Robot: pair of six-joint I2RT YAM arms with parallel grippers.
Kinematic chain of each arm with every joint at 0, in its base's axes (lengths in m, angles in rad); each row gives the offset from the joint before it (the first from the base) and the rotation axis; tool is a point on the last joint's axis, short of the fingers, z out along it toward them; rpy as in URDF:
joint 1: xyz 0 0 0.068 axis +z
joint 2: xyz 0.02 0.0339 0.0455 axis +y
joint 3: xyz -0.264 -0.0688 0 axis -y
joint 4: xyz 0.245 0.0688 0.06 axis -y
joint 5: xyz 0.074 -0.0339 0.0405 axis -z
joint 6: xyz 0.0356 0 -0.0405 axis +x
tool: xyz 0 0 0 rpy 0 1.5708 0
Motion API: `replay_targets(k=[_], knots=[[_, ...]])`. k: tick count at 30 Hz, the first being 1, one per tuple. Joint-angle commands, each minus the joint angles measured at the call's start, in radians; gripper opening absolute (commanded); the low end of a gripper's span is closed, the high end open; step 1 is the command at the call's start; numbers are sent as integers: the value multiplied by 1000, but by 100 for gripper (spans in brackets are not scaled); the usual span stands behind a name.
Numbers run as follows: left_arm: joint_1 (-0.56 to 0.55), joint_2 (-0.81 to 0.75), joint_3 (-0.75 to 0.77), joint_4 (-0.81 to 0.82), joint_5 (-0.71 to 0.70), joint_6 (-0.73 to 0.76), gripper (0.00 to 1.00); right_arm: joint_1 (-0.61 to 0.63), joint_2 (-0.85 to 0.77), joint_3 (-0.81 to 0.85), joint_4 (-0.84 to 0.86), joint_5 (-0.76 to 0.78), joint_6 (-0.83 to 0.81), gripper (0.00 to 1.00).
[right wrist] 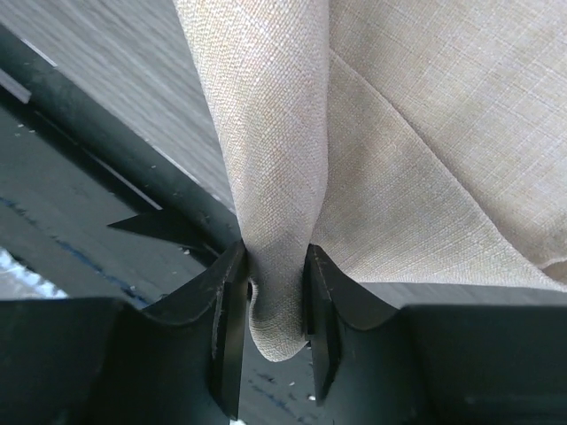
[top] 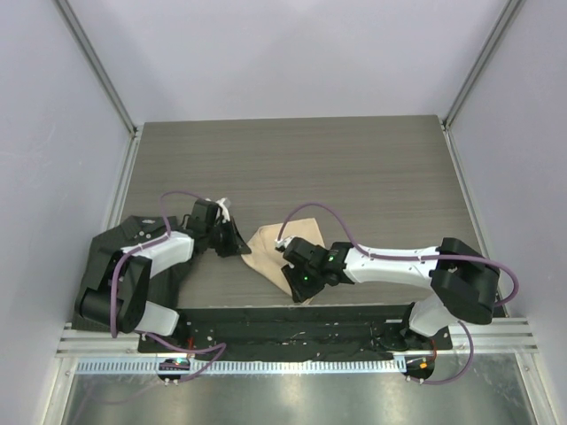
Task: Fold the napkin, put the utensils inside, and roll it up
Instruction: Roll the napkin with the utensil
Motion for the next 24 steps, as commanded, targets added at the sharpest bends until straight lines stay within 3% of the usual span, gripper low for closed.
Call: replay_targets(k=[1, 6, 11, 15, 18, 20, 24], knots=[[-4, -1, 15, -67, -26, 10, 0, -1, -29, 21, -12, -104, 98, 32], [-4, 15, 23, -73, -34, 13, 0, -69, -44, -66, 66, -203, 122, 30], [-4, 83, 45, -87, -14, 21, 0, -182, -37, -213, 263, -351, 128, 30], [-5, 101, 51, -92, -23, 24, 0, -196, -35, -234, 257, -353, 102, 31], [-4, 107, 54, -93, -22, 27, 0, -196, -93, -198, 187, -326, 72, 40], [-4, 110, 54, -93, -23, 27, 0, -193, -151, -143, 130, -284, 41, 52], [-4, 121, 57, -93, -20, 27, 0, -107, -218, -28, -8, -89, 3, 63]])
